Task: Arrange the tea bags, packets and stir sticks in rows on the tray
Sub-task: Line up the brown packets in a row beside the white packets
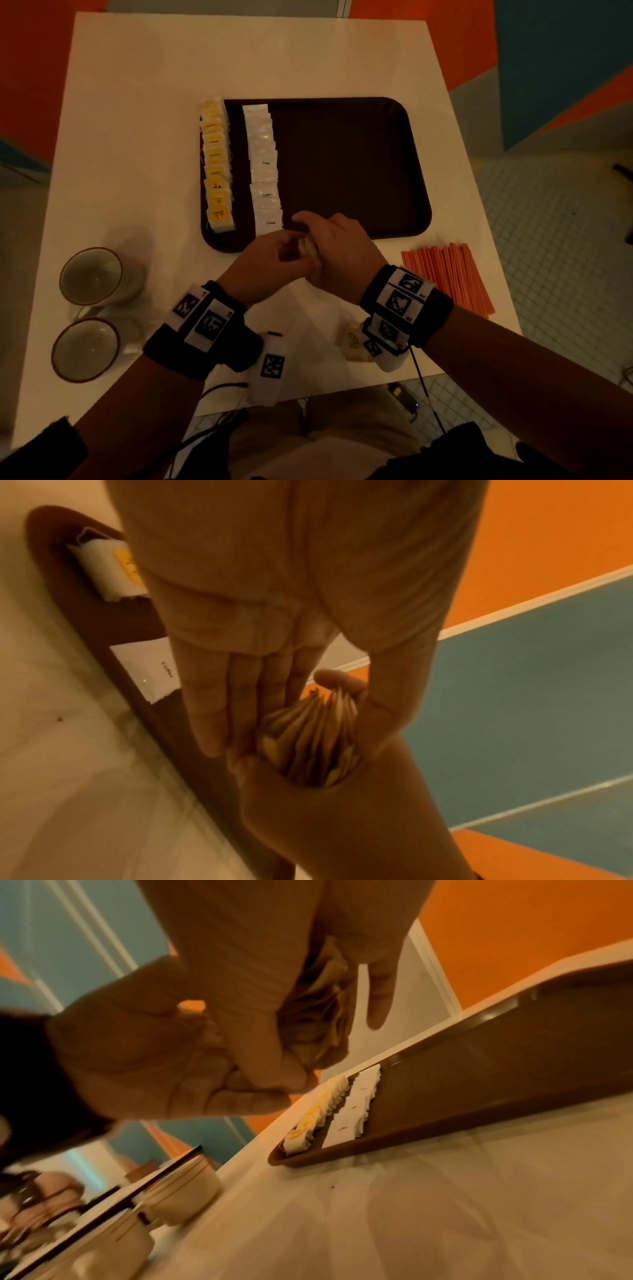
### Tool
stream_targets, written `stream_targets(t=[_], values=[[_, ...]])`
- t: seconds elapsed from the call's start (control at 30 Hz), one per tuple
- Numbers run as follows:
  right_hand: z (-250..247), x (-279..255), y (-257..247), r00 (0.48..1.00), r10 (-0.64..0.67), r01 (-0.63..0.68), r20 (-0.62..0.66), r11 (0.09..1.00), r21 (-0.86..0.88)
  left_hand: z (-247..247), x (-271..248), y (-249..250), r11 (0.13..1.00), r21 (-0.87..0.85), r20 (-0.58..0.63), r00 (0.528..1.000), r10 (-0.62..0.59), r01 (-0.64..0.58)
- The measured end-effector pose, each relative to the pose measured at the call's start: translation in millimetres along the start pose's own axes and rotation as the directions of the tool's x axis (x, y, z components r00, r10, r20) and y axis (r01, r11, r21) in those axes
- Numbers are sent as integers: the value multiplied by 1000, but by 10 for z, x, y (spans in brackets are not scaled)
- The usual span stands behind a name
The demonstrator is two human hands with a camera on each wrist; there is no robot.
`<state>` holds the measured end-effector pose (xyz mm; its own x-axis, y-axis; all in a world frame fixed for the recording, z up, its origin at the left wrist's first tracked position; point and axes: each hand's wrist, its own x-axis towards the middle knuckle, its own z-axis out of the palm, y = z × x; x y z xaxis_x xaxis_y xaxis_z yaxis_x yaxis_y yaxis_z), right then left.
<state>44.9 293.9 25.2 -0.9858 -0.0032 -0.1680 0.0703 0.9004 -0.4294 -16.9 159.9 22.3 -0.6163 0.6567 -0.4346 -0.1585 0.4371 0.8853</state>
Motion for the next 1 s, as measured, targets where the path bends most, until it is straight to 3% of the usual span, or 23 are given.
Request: stream_targets(t=[0.07,0.13,0.27,0.4,0.5,0.63,0.8,1.0], values=[[54,24,13,999,-29,32,39,998,-63,10,-4,13,1000,3,-20,1000,-11,11],[49,62,36,993,-30,37,110,998,-54,13,9,-2,990,-122,-13,997,-73,71],[-36,118,65,943,-29,28,331,1000,5,35,61,-72,927,-306,73,976,-205,217],[-52,132,153,912,-18,-22,410,996,92,76,75,-159,846,-435,164,951,-262,308],[10,156,190,910,-10,-4,415,999,33,90,50,-197,799,-512,200,948,-247,316],[181,181,157,942,-15,18,335,1000,-7,125,34,-168,851,-424,230,946,-229,310],[178,207,27,991,42,-52,130,996,73,67,66,-107,882,-404,103,970,-220,243],[97,240,44,962,6,-82,272,960,269,-58,37,-183,869,-441,39,972,-231,224]])
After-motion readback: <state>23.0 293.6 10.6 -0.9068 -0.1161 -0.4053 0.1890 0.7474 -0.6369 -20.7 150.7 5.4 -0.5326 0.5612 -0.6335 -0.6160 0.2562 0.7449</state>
